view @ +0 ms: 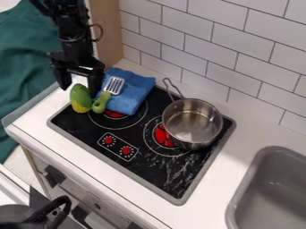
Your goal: Move the green object from the left burner to the silver pot on the right burner
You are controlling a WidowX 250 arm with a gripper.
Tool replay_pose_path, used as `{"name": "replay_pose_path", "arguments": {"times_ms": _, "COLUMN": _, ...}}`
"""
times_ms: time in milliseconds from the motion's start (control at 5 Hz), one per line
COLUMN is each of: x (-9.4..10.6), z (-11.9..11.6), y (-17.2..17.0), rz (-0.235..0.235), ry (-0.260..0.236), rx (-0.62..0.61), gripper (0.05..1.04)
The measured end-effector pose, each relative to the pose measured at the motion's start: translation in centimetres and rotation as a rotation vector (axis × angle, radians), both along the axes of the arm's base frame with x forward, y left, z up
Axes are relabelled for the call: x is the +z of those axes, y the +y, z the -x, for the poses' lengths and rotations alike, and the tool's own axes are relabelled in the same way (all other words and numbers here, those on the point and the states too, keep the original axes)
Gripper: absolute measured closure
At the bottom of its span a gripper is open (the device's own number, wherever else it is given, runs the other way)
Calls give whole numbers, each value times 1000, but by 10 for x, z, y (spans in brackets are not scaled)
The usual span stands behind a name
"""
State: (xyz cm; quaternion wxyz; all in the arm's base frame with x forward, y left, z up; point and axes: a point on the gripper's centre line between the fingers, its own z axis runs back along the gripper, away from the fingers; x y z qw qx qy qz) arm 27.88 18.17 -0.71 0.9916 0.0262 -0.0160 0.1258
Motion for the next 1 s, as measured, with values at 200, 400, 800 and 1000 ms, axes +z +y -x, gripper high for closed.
{"name": "replay_pose_path", "arguments": {"times_ms": 200, "x": -6, "z": 0, "y": 2, "rz": 7, "ry": 12, "rx": -8, "gripper": 77}}
{"name": "replay_pose_path", "arguments": {"times_ms": 400, "x": -9, "z": 7, "y": 7, "rz": 5, "ry": 37, "rx": 9, "gripper": 77}}
{"name": "replay_pose_path", "arguments": {"times_ms": 800, "x": -13, "z": 16, "y": 9, "rz": 2, "ry": 47, "rx": 7, "gripper": 329}}
{"name": "replay_pose_path", "arguments": {"times_ms": 1000, "x": -13, "z": 16, "y": 9, "rz": 5, "ry": 47, "rx": 7, "gripper": 421}}
